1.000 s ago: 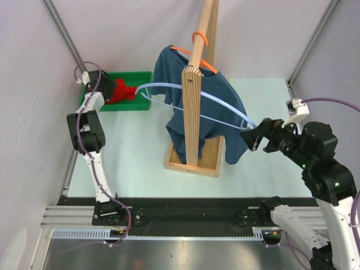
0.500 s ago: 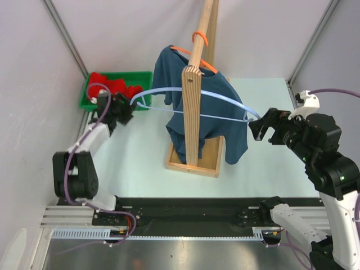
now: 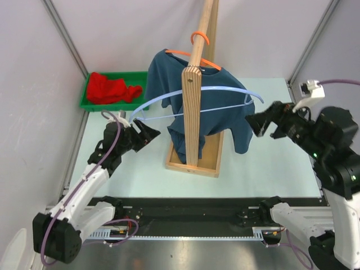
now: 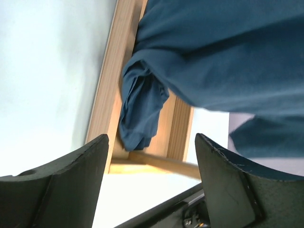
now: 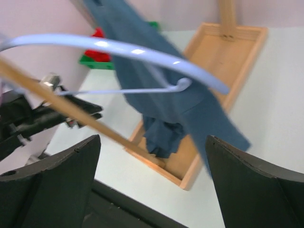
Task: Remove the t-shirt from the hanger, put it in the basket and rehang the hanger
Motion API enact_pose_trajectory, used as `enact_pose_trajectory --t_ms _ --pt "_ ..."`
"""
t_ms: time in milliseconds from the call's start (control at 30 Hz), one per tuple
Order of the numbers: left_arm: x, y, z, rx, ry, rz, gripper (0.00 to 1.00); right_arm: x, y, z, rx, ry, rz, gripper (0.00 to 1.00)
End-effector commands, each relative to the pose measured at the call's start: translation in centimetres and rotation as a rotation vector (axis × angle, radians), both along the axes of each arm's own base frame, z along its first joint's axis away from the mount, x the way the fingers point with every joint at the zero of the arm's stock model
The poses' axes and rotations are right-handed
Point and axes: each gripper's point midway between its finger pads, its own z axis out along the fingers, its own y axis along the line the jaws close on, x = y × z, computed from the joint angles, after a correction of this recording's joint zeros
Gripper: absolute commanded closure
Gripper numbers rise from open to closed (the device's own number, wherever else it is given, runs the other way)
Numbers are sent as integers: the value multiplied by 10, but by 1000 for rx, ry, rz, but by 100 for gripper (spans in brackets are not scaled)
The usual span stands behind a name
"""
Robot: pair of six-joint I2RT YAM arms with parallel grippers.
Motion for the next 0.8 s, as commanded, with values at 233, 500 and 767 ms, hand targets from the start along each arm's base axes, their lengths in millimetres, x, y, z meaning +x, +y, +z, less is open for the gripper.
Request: enact_pose_trajectory --t_ms 233,500,767 --pt "-35 17 -4 68 -9 -5 22 -39 -16 76 -7 -166 10 1" --pt "-47 20 3 47 -35 -2 23 60 17 98 -128 -178 57 0" --pt "-52 19 11 28 -61 -10 24 76 54 88 -99 -326 416 3"
